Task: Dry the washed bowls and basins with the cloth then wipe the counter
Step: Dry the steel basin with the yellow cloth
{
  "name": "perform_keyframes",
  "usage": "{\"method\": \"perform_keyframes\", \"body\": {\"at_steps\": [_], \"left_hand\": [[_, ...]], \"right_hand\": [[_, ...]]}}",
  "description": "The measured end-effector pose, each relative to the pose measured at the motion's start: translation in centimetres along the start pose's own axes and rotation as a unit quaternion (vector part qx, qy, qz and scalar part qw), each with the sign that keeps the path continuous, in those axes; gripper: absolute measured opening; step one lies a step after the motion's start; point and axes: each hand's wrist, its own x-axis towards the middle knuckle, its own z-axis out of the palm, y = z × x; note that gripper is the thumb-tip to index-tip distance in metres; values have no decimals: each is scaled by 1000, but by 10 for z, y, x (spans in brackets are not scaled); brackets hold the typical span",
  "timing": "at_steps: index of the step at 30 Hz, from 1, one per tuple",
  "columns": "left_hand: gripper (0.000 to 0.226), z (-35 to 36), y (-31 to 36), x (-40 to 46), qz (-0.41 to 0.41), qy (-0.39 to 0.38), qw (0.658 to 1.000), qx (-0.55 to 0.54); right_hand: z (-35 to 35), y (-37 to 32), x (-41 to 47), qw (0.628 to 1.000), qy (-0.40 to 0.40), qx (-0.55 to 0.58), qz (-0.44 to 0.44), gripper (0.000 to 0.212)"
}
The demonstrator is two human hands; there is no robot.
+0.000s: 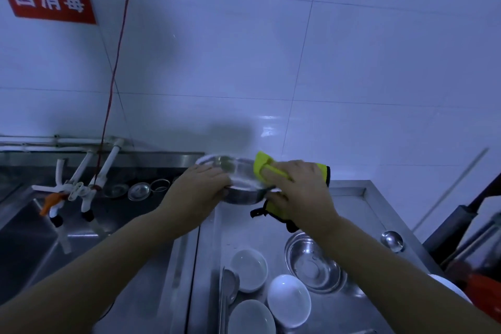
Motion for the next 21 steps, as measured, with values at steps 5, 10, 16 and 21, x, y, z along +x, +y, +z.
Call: {"method": "perform_keyframes", "body": {"at_steps": [5,10,16,21], "left_hand": [[15,10,14,-1,-323,28,802,-502],[18,14,36,23,-434,93,646,-621],[59,10,30,39,-491,113,604,-618],[57,8,29,43,-470,153,599,-630]], "right_hand": [[-8,-6,1,991,72,64,91,37],[6,-41,13,993,39,70,82,36],[14,-60,20,998,39,6,-39,33],[8,-57,41,998,47,26,-13,32]]}}
